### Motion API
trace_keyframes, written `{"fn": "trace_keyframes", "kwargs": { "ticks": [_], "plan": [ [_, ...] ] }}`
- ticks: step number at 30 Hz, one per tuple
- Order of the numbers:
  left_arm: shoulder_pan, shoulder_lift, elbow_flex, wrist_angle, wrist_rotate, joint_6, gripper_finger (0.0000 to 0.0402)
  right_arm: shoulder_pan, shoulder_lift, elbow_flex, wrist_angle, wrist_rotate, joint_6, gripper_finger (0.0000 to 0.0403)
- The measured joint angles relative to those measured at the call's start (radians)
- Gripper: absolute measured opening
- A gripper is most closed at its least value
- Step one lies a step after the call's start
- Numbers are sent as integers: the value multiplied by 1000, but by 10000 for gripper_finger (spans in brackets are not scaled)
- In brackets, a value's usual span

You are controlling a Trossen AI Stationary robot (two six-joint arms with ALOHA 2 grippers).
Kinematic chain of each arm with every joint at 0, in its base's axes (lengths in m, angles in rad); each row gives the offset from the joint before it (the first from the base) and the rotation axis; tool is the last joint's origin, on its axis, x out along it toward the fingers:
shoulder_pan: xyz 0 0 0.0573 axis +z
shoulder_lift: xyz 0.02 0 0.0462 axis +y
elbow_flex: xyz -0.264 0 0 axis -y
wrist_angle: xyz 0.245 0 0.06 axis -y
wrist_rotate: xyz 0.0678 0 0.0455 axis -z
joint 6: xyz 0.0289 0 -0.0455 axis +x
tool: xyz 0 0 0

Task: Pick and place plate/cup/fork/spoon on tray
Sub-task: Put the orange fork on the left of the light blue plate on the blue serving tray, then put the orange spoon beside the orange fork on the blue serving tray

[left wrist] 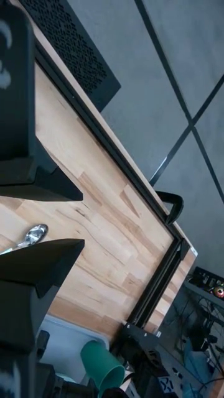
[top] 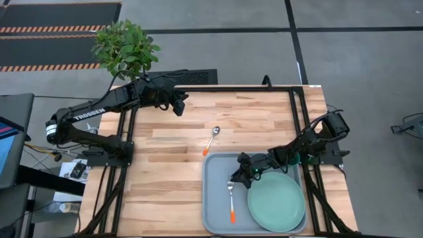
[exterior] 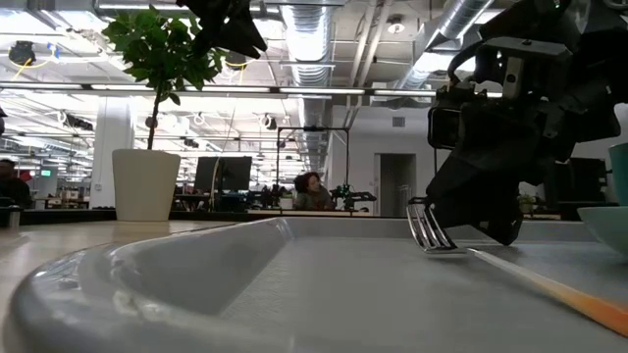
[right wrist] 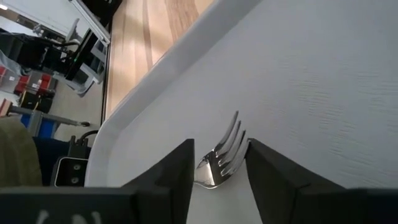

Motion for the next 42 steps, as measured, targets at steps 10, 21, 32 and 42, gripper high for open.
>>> {"fn": "trace_keyframes", "kwargs": {
  "ticks": [10,21,32,42],
  "plan": [
    [0,0,0,0,0,0,93,-5,0,0,-5,51,-16,181],
    [0,0,0,-3,11,14,93,-95,-102,-1,-124,41,-49,181],
    [-1,31,1,-76,-5,-32,93,-240,-301,54,-404,39,-151,174],
    [-32,253,0,-84,52,-61,93,-387,-340,344,-993,20,-537,165]
  ]
}}
